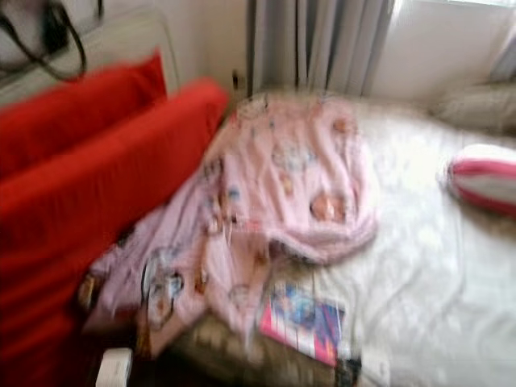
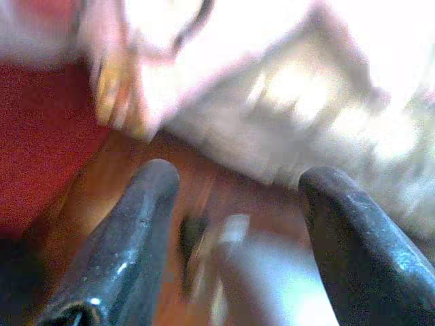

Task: Clean up the room

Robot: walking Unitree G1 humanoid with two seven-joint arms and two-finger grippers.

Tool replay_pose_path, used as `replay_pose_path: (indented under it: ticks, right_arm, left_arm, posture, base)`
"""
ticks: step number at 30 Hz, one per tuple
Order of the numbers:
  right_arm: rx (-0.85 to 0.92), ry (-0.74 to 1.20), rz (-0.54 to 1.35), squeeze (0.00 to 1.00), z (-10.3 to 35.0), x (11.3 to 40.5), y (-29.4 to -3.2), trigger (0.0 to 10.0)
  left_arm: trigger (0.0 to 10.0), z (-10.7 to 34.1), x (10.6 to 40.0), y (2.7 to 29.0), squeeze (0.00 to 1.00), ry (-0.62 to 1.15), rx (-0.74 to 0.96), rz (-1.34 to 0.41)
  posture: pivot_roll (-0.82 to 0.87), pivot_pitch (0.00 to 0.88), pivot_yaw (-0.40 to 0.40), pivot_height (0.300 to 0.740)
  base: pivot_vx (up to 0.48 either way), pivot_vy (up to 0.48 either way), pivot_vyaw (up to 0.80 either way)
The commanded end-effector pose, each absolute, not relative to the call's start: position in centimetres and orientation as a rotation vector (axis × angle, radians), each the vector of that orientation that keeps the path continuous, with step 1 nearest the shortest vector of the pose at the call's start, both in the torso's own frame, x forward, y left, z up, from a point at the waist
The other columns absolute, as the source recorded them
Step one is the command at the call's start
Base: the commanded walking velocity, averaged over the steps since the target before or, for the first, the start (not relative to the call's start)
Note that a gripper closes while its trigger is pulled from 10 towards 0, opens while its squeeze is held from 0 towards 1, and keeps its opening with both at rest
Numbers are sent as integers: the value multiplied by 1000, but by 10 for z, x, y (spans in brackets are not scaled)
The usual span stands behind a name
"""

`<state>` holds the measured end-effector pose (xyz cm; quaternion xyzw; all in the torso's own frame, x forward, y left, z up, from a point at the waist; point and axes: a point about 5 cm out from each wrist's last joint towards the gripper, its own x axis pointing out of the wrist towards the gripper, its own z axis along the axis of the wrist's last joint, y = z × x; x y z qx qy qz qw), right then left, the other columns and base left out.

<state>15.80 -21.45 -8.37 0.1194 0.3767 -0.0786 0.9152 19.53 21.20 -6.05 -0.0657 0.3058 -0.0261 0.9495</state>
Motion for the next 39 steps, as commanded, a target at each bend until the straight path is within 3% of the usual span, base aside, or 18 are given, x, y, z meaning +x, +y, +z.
replay_pose_path:
  ticks: [1, 4, 9, 13, 22, 32, 39]
  right_arm:
    - [238, 699, -154, 0, -75, 171, -218, 10000]
    - [216, 616, -152, 0, -65, 186, -222, 10000]
    - [165, 319, -149, 0, -27, 218, -231, 10000]
    - [120, 239, -145, 0, -16, 217, -230, 10000]
    - [61, 227, -89, 0, -15, 212, -215, 10000]
    - [87, 260, -145, 0, -15, 212, -213, 10000]
    - [95, 257, -137, 0, -15, 212, -208, 10000]
  left_arm:
    - [10000, -52, 204, 217, 0, 544, -154, -43]
    - [10000, -40, 218, 217, 0, 463, -157, -56]
    - [10000, -12, 237, 210, 0, 262, -115, -142]
    - [10000, 9, 240, 200, 0, 159, -93, -199]
    - [10000, 21, 241, 188, 0, 111, -102, -219]
    - [10000, 30, 239, 186, 0, 117, -109, -218]
    - [10000, 30, 239, 189, 0, 131, -111, -207]
  posture:
    - [49, 85, -41, 740]
    - [52, 85, -42, 740]
    - [43, 80, -29, 740]
    - [51, 73, -33, 740]
    - [56, 58, -26, 740]
    - [57, 80, -24, 690]
    - [64, 90, -27, 686]
  base:
    - [0, 0, 0]
    - [0, 0, 0]
    - [0, 0, 0]
    - [0, 0, 0]
    - [0, 0, 0]
    - [0, 0, 0]
    - [0, 0, 0]
